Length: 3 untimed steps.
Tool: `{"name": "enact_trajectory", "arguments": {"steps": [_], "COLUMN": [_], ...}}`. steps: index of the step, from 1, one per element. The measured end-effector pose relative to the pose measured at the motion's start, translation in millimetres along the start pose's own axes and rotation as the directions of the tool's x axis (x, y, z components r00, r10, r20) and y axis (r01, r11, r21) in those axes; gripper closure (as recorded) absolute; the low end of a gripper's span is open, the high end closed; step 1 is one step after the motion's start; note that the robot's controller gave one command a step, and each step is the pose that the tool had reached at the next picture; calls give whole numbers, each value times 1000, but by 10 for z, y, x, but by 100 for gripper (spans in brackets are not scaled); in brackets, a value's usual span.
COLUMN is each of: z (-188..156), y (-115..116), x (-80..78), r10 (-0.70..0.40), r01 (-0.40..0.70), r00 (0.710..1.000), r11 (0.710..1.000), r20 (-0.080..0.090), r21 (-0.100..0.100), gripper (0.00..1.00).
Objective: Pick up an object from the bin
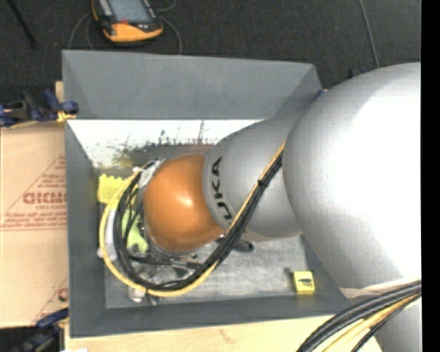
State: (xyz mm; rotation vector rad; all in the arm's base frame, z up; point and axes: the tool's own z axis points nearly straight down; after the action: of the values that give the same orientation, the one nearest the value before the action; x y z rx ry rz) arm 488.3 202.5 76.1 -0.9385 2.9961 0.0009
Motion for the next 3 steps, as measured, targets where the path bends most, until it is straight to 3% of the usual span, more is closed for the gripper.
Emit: {"name": "enact_trajectory", "arguments": {"steps": [1,2,3], "z": [16,-431,-310], "y": [-82,-42,-336], "x": [-34,65,422], "r10": [171,-10,255], "r01": [-171,10,-255], "r00": [985,1000,967], "r11": [985,1000,967], "r20": [0,-9,-1], "r21": [1,-2,0], "gripper": [100,100,100]}}
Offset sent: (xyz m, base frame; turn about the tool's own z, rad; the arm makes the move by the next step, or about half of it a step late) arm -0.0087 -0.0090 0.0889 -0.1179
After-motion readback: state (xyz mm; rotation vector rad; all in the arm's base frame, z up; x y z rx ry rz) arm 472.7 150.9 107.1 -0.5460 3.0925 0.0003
